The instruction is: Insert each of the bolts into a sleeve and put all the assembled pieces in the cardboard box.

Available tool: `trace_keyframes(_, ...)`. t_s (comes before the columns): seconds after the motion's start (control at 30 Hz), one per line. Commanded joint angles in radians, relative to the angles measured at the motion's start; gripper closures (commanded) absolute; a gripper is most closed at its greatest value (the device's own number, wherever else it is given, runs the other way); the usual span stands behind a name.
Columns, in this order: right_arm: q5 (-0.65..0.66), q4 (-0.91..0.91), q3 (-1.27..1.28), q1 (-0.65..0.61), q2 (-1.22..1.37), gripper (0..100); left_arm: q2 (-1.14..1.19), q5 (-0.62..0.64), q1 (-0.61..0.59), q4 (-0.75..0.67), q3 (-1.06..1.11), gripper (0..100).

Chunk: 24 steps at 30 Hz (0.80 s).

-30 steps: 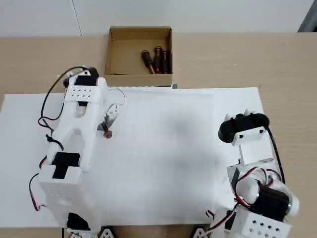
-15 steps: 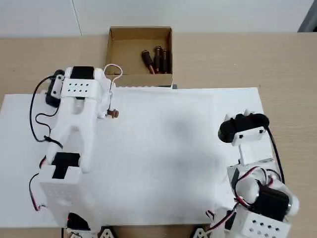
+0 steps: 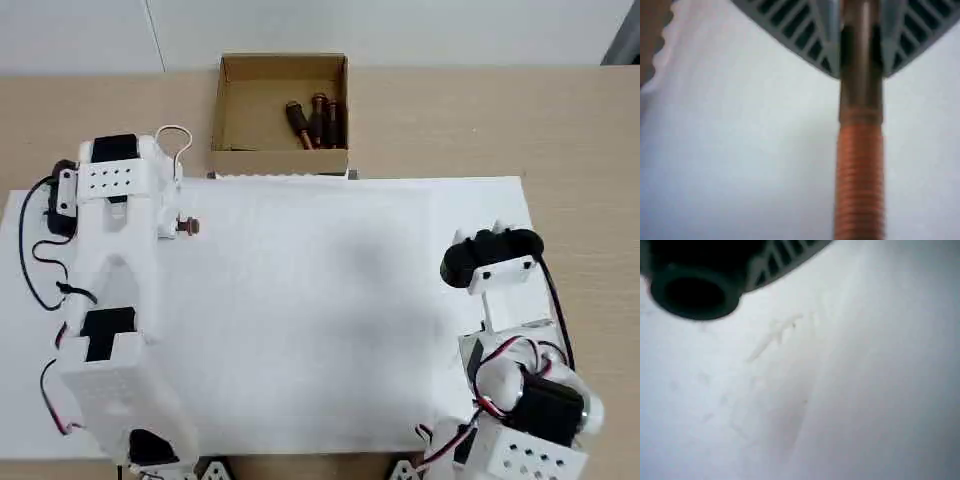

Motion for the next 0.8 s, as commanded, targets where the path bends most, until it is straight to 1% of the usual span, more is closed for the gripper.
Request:
trace_keyframes(0.0, -0.005, -0.027, -0.006, 0.002, -0.002, 99.1, -0.017, 0.0, 0.0, 0.008, -0.042, 94)
trace_keyframes(0.1, -0.005, -0.027, -0.006, 0.002, -0.002, 99.1, -0.017, 0.0, 0.003, 0.008, -0.042, 86)
trace_keyframes(0.17, -0.005, -0.027, -0.006, 0.002, -0.002, 99.1, -0.017, 0.0, 0.012, 0.009, -0.042, 83)
trace_keyframes(0.27, -0.005, -0.027, -0.006, 0.002, -0.002, 99.1, -0.017, -0.049, 0.02, 0.009, -0.042, 82)
trace_keyframes(0.37, -0.005, -0.027, -0.006, 0.002, -0.002, 99.1, -0.017, -0.153, 0.02, 0.012, -0.042, 82)
trace_keyframes(0.47, -0.005, -0.027, -0.006, 0.002, -0.002, 99.1, -0.017, -0.368, 0.02, 0.038, -0.044, 82)
trace_keyframes(0.63, -0.005, -0.027, -0.006, 0.002, -0.002, 99.1, -0.017, -0.835, 0.015, 0.107, -0.044, 82)
trace_keyframes(0.77, -0.005, -0.027, -0.006, 0.002, -0.002, 99.1, -0.008, -1.108, 0.015, 0.187, -0.079, 82)
